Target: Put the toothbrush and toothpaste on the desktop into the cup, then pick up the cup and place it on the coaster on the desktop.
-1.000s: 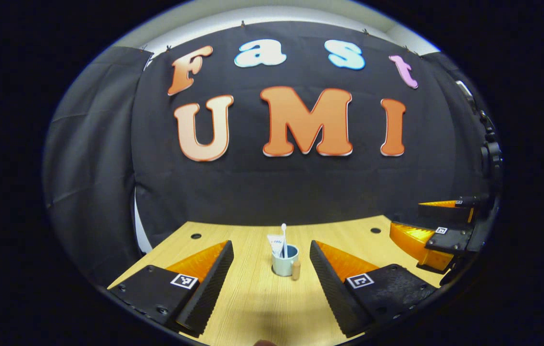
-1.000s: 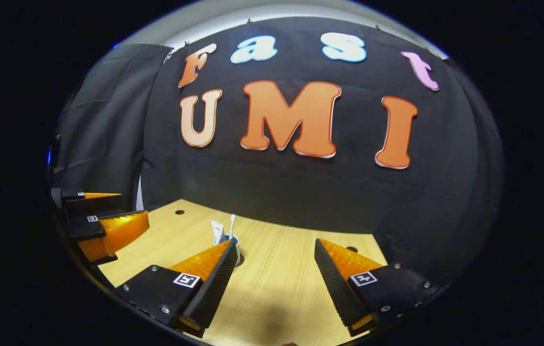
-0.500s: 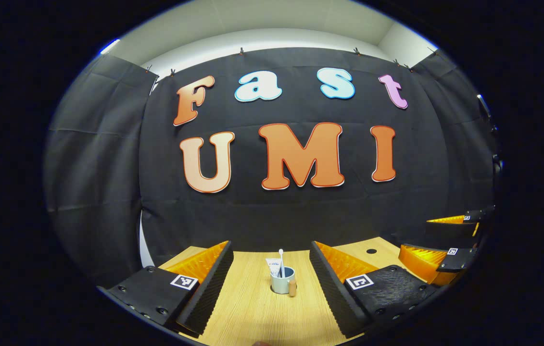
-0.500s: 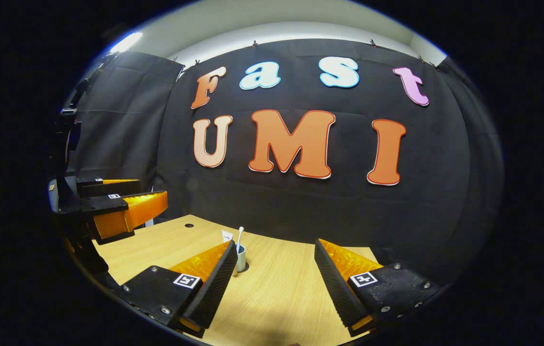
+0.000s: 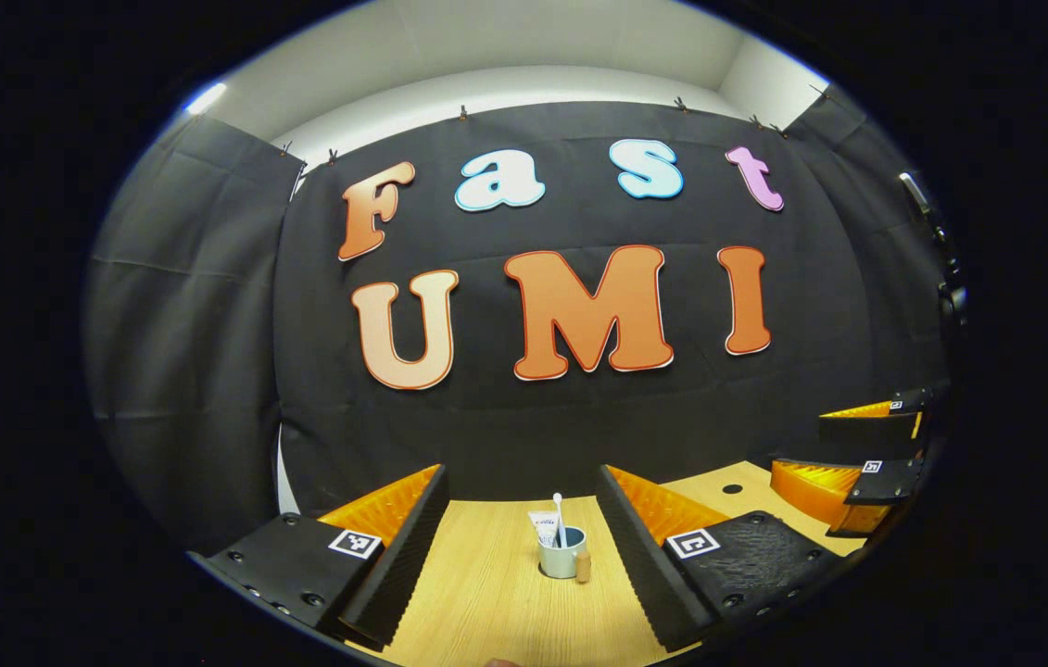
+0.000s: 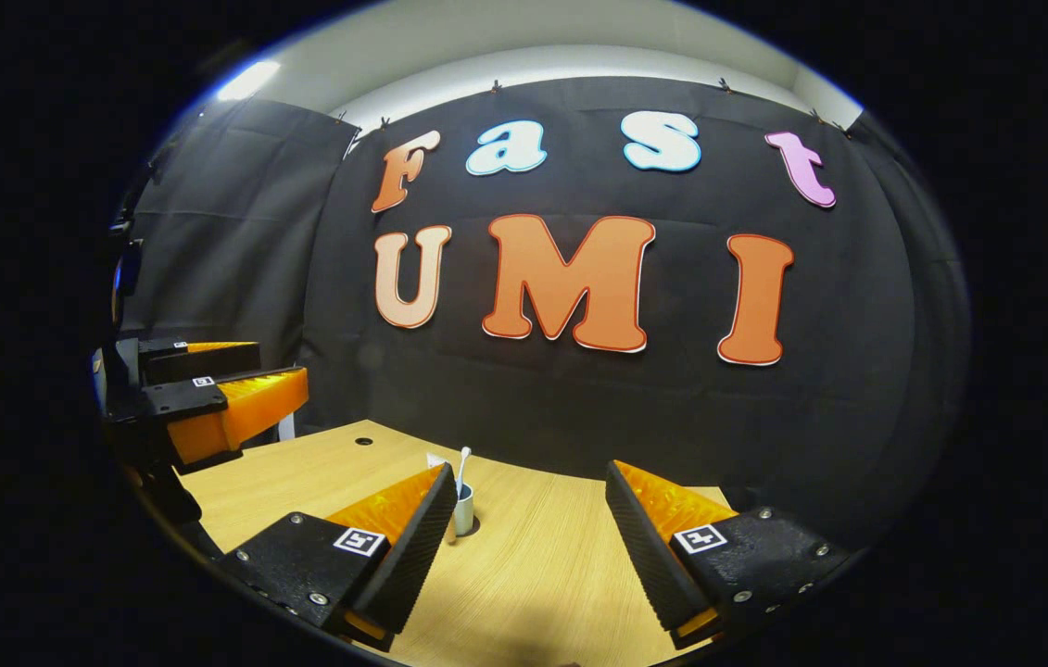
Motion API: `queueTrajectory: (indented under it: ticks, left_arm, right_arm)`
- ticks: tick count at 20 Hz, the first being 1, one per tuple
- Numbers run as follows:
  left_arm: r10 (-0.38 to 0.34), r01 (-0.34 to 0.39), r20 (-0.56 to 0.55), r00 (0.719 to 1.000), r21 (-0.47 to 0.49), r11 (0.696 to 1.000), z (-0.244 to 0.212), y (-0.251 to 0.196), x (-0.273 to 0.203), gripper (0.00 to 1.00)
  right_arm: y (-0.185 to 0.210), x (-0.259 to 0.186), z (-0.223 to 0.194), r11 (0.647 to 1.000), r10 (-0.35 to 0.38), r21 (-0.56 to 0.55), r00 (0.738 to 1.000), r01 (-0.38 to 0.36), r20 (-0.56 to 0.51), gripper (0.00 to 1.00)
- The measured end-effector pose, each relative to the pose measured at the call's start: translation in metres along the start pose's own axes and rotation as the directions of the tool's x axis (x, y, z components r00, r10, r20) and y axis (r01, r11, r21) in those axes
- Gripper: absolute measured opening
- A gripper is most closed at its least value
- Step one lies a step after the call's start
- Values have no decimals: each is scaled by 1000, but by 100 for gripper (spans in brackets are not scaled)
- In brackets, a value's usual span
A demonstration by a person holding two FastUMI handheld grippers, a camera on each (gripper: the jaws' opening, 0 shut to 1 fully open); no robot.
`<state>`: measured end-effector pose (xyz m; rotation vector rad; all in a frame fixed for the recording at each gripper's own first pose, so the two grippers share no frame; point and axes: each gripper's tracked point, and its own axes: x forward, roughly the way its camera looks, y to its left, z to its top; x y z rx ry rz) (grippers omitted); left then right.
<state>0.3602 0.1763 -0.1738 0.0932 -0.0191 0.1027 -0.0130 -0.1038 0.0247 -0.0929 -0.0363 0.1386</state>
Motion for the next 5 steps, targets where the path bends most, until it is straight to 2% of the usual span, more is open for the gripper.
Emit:
queueTrajectory:
  ticks: [3,4,5]
  left_arm:
    - [-4,4,8,1000,2,1000,0,3,11,96]
    - [-10,10,8,1000,1,1000,-1,3,14,96]
    - [-18,18,5,1000,-4,1000,-4,3,20,96]
  right_arm:
    - [0,12,1,1000,-9,3,1000,9,-12,98]
    - [1,15,-1,1000,-11,16,1000,11,-20,93]
    - [1,21,-3,1000,-15,26,999,16,-28,98]
